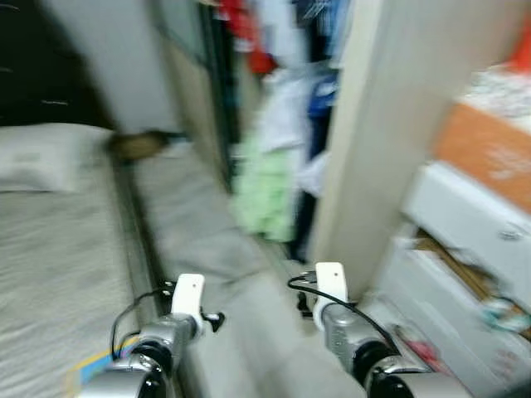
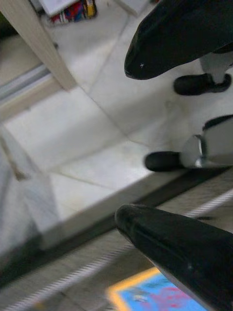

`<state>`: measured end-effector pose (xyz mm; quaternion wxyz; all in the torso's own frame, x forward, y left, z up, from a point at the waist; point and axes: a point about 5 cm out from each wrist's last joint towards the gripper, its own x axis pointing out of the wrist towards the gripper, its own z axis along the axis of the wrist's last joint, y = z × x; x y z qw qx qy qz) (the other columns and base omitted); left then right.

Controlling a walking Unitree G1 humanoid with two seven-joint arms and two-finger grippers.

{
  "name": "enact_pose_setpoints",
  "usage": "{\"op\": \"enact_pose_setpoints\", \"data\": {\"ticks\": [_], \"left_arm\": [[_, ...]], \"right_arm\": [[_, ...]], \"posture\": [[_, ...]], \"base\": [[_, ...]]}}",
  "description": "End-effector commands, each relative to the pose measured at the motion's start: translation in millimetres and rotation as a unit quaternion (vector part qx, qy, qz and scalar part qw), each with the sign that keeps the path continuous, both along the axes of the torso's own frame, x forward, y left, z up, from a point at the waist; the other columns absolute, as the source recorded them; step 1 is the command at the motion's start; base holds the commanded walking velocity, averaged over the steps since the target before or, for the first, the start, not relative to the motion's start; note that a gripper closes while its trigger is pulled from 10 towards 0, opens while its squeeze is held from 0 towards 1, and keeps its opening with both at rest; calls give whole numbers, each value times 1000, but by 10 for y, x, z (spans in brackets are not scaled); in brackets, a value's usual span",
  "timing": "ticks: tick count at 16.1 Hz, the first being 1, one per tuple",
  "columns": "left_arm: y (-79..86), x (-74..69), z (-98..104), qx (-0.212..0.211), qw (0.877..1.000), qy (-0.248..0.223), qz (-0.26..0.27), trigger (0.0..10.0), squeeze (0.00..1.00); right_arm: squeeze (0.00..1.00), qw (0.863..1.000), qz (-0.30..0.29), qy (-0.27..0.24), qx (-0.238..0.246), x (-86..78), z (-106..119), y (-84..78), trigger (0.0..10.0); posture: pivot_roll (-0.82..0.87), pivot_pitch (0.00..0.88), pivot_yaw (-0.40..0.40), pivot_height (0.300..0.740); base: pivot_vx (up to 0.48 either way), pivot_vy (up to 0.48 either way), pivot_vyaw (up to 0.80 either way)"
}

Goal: Clean up the room

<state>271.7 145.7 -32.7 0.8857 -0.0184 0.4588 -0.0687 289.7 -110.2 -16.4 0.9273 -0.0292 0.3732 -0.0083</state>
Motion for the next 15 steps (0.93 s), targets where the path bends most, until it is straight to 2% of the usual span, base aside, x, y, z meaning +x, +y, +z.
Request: {"op": "enact_pose_setpoints", "data": {"ticks": [1, 15], "left_arm": [[-42, -18, -15, -2, 1000, 5, -6, 10000, 0], [-42, 5, 3, -8, 1000, -1, 0, 10000, 0]], "right_arm": [[0, 1000, 0, -6, -8, 27, 20, -59, 10000], [0, 999, 18, -18, -20, 55, 50, -30, 10000]], "posture": [[-155, 0, 5, 740], [-158, 0, 7, 740]], "base": [[0, 0, 800], [0, 0, 720]]}}
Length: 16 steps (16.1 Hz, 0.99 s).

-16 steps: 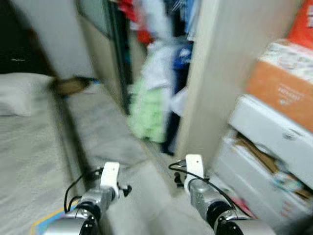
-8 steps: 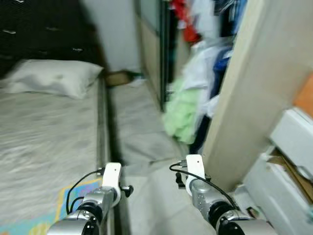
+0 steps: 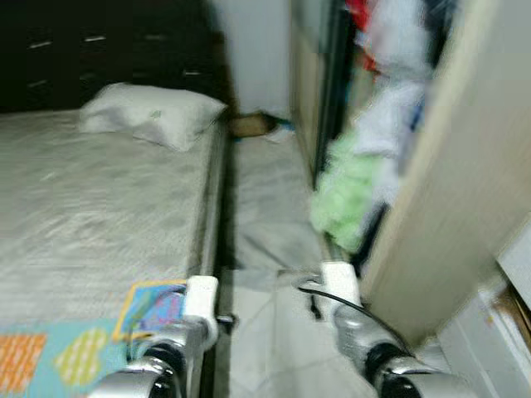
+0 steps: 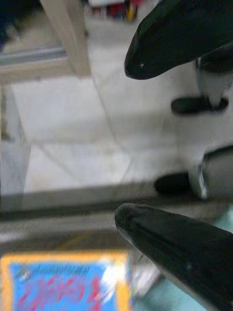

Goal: Clean up the room

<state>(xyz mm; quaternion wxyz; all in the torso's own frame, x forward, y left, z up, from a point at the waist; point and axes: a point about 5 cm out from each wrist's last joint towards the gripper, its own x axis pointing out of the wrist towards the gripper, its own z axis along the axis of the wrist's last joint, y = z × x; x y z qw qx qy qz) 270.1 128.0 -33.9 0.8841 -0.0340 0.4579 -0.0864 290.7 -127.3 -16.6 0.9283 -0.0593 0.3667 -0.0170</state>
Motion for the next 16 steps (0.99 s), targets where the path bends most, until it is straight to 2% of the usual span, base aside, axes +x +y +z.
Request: {"op": "enact_pose_setpoints", "data": {"ticks": [1, 16], "left_arm": [[136, 22, 16, 14, 1000, -2, 9, 10000, 0], [116, 16, 12, 14, 1000, 1, 4, 10000, 0]], "right_arm": [[0, 1000, 15, -11, 11, 45, 52, 141, 10000], [0, 999, 27, -14, 9, 47, 55, 149, 10000]], "posture": [[-158, 0, 7, 740], [-160, 0, 3, 740]], "base": [[0, 0, 644], [0, 0, 638]]}}
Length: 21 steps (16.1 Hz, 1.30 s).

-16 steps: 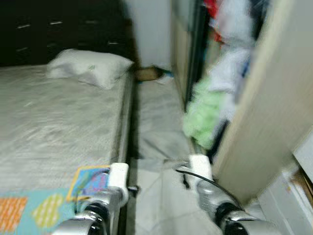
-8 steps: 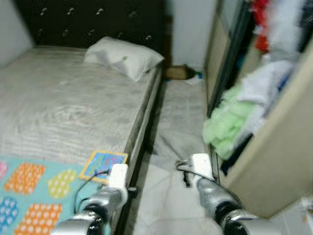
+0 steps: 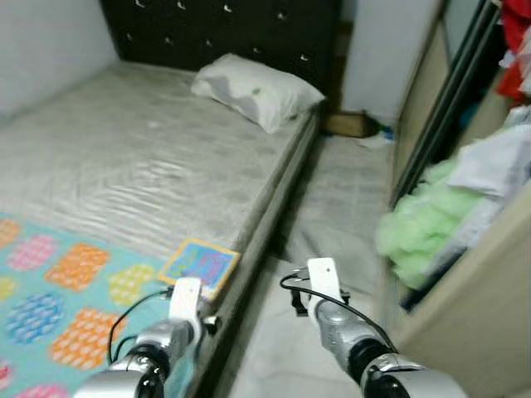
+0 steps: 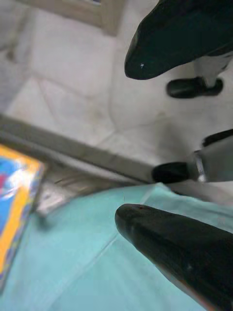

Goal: Clean up the room

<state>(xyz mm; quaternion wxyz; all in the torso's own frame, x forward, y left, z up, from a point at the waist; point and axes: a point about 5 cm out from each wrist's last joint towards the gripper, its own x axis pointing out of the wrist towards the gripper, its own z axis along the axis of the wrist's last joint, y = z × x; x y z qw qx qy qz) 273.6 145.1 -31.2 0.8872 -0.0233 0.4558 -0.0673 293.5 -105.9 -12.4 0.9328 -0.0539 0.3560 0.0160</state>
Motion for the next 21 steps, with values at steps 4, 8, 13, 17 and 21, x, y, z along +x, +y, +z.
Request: {"op": "enact_pose_setpoints", "data": {"ticks": [4, 8, 13, 17, 21], "left_arm": [[-60, -22, -17, -5, 1000, 5, -9, 10000, 0], [-60, -23, -18, -5, 1000, 6, -9, 10000, 0], [-62, -19, -16, -4, 1000, 5, -9, 10000, 0], [-62, -19, -15, -3, 1000, 5, -9, 10000, 0], [-65, -21, -17, -3, 1000, 5, -8, 10000, 0]], "right_arm": [[0, 1000, -1, -5, -8, 17, 10, -63, 10000], [0, 1000, 2, -5, -9, 17, 11, -58, 10000], [0, 1000, 8, -6, -9, 21, 15, -49, 10000], [0, 1000, 11, -7, -9, 21, 16, -42, 10000], [0, 1000, 15, -7, -8, 18, 13, -39, 10000]], "posture": [[-162, 0, 5, 740], [-162, 0, 5, 740], [-163, 0, 4, 740], [-163, 0, 4, 740], [-163, 0, 4, 740]], "base": [[0, 0, 616], [0, 0, 613], [0, 0, 611], [0, 0, 609], [0, 0, 606]]}}
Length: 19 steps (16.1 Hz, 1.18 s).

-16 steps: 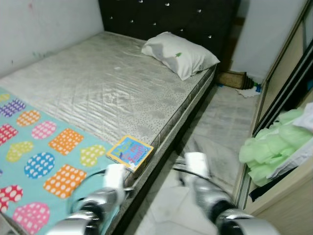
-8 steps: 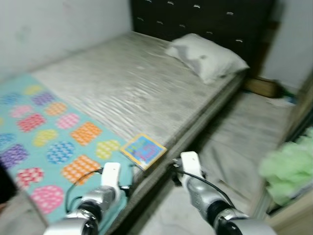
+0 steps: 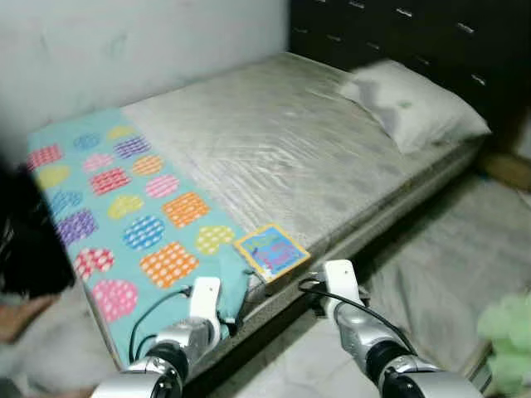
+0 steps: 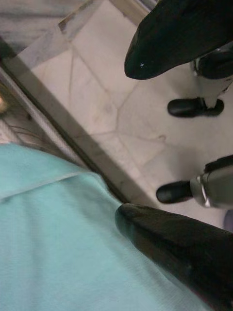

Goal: Clean up the room

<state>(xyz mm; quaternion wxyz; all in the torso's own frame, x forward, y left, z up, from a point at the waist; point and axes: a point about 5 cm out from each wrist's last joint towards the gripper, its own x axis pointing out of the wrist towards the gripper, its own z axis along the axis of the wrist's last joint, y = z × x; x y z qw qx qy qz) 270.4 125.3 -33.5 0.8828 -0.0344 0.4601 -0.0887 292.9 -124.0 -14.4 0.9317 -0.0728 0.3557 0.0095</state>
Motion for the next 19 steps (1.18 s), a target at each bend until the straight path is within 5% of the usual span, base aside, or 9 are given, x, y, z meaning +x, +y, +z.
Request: {"op": "enact_pose_setpoints", "data": {"ticks": [1, 11, 19], "left_arm": [[134, 11, 5, 16, 1000, -1, 8, 10000, 0], [128, 44, 33, -14, 999, -15, 28, 10000, 0], [96, 55, 46, -29, 999, -19, 18, 10000, 0]], "right_arm": [[0, 1000, 16, -6, 12, 23, 33, 145, 10000], [0, 999, 34, -2, 19, 2, 18, 200, 10000], [0, 999, 38, -5, 22, 6, 24, 217, 10000]], "posture": [[-163, 0, 4, 740], [-164, 0, 6, 740], [-166, 0, 7, 740]], "base": [[0, 0, 606], [0, 0, 580], [210, 0, 0]]}}
